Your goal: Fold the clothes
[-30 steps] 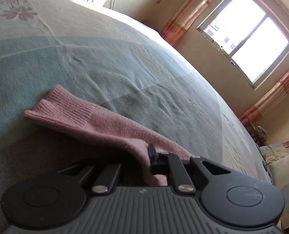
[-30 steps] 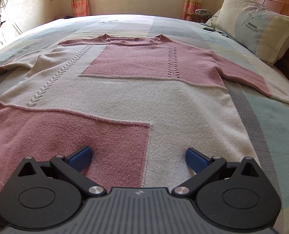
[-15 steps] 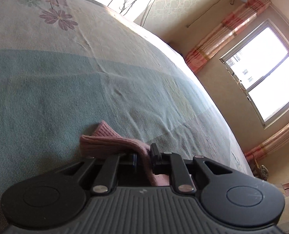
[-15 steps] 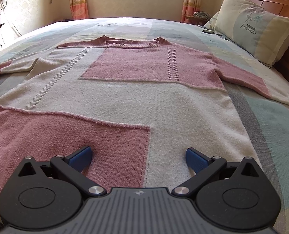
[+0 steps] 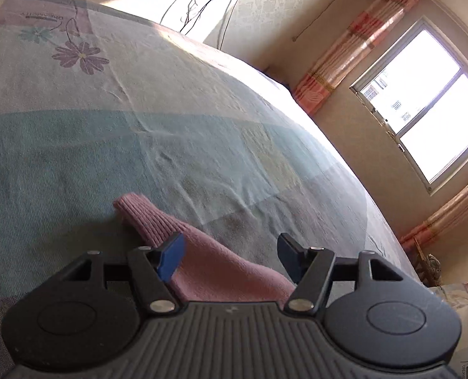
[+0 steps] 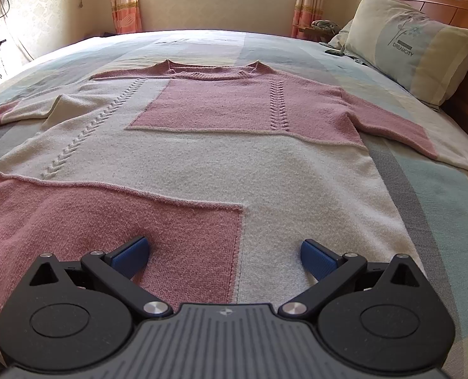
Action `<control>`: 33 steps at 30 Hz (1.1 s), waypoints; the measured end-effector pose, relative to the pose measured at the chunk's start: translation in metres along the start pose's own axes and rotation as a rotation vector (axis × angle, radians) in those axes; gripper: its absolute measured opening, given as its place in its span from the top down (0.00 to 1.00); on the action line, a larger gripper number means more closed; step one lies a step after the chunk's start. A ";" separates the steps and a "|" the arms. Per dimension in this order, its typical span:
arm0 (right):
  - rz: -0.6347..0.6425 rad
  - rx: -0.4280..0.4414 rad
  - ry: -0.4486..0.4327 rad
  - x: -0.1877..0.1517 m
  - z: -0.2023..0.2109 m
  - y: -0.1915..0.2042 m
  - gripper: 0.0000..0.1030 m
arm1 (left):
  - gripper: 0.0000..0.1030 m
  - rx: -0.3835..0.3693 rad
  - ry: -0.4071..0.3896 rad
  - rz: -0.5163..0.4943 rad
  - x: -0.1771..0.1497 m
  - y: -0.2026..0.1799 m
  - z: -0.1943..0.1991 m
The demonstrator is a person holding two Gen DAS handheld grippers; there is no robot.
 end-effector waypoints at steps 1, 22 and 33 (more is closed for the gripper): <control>0.000 0.000 0.000 0.000 0.000 0.000 0.00 | 0.36 0.022 0.018 -0.014 -0.002 0.000 0.002; -0.010 -0.009 -0.062 -0.001 -0.002 0.002 0.00 | 0.06 -0.479 -0.250 0.287 0.032 0.058 -0.024; -0.019 -0.022 -0.082 0.000 -0.004 0.003 0.00 | 0.06 -0.227 -0.078 -0.112 0.022 0.002 -0.027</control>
Point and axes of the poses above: each gripper's, at about its wrist camera, not at the fingertips, and z roughly against the way its jaws point, y to its left, x to its top, the point moved 6 cm from there along -z, roughly the way its jaws point, and after that the axes turned 5 degrees about -x, right-handed, at the moved point
